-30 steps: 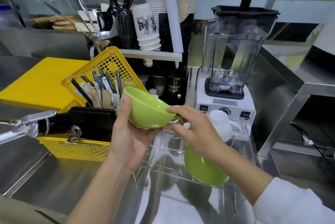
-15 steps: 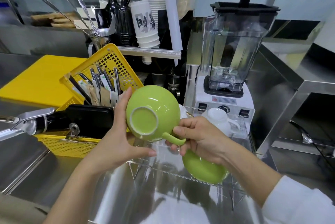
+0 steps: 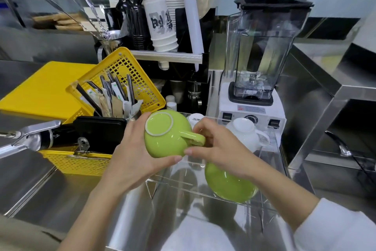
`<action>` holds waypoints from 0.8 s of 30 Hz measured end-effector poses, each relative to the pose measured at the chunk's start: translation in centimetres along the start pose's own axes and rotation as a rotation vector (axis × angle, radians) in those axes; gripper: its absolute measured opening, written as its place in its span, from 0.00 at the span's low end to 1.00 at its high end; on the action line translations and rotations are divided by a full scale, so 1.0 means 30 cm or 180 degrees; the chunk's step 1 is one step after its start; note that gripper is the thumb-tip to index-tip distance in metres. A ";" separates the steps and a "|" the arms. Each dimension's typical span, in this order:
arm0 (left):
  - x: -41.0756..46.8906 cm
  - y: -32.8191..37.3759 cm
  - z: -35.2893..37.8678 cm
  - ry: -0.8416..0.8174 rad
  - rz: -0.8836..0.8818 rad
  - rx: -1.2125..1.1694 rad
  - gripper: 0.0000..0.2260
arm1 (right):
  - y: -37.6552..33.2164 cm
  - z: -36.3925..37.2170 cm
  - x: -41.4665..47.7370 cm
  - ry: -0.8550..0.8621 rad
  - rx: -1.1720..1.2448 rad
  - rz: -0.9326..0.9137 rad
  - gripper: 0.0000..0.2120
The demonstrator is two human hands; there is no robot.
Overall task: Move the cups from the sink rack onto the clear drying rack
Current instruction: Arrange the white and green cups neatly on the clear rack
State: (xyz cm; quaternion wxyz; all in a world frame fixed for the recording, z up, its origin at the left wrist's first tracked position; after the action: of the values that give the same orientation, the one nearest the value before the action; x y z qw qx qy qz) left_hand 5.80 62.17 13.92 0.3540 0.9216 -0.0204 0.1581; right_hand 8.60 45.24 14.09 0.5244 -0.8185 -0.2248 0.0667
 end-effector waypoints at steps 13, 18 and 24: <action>0.009 -0.041 0.119 -0.0270 0.0153 0.1142 0.50 | 0.044 0.033 0.011 -0.0481 -0.2624 -0.0260 0.11; 0.012 -0.055 0.131 -0.0159 0.0182 0.1142 0.50 | 0.057 0.036 0.029 -0.0668 -0.2773 -0.0127 0.10; 0.004 -0.060 0.132 -0.0024 0.0195 0.1135 0.50 | 0.082 0.047 0.050 -0.0716 -0.2768 -0.0131 0.10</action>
State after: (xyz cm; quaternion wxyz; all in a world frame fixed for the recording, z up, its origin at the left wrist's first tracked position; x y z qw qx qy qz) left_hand 7.27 60.90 10.02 0.1798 0.9693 -0.0215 0.1665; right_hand 10.18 46.21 11.48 0.1052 -0.9459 -0.3037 0.0441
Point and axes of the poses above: each hand's wrist, its own x-axis towards the middle knuckle, its own z-axis out of the palm, y = z × x, the point moved 7 cm from there along x, towards the middle knuckle, and after that the axes turned 1 degree about y, right-handed, at the moved point
